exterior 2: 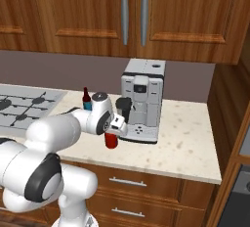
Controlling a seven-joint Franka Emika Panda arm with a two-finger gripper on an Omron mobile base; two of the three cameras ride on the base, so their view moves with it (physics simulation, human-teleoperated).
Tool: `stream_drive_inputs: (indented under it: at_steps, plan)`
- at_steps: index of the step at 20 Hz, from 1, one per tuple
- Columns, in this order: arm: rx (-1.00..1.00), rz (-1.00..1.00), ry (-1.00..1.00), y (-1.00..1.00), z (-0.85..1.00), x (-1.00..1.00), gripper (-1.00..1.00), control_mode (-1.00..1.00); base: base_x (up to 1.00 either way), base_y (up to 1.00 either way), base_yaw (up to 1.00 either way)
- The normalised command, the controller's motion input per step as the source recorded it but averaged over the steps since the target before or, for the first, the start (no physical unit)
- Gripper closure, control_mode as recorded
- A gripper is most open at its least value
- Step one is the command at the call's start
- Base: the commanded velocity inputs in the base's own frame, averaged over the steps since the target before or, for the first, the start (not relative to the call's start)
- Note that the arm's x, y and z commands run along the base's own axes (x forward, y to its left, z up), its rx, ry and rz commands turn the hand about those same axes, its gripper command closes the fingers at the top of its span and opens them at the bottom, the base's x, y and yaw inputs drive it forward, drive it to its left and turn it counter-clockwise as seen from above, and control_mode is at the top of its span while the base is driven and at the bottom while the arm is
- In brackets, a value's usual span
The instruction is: Move the drinks to the dining counter.
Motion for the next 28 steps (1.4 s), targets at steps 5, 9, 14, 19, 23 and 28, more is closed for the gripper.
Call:
stream_drive_inputs:
  at_steps: [5, 9, 14, 19, 23, 28]
  plan:
    - [0.0, 0.0, 0.01, 0.0, -0.11, 0.04, 1.0, -1.0, 0.0, 0.0, 0.0]
    - [0.0, 0.0, 0.0, 0.0, -0.13, 0.11, 1.0, -1.0, 0.0, 0.0, 0.0]
    - [0.0, 0.0, 0.0, 0.0, -0.12, 0.0, 1.0, -1.0, 0.0, 0.0, 0.0]
    - [0.0, 0.0, 0.0, -0.13, 0.0, -0.62, 1.0, -1.0, 0.0, 0.0, 0.0]
    - [0.0, 0.0, -0.05, -0.14, 0.18, -0.84, 1.0, -1.0, 0.0, 0.0, 0.0]
    - [0.0, 0.0, -0.09, 0.01, 0.51, -0.58, 1.0, -1.0, 0.0, 0.0, 0.0]
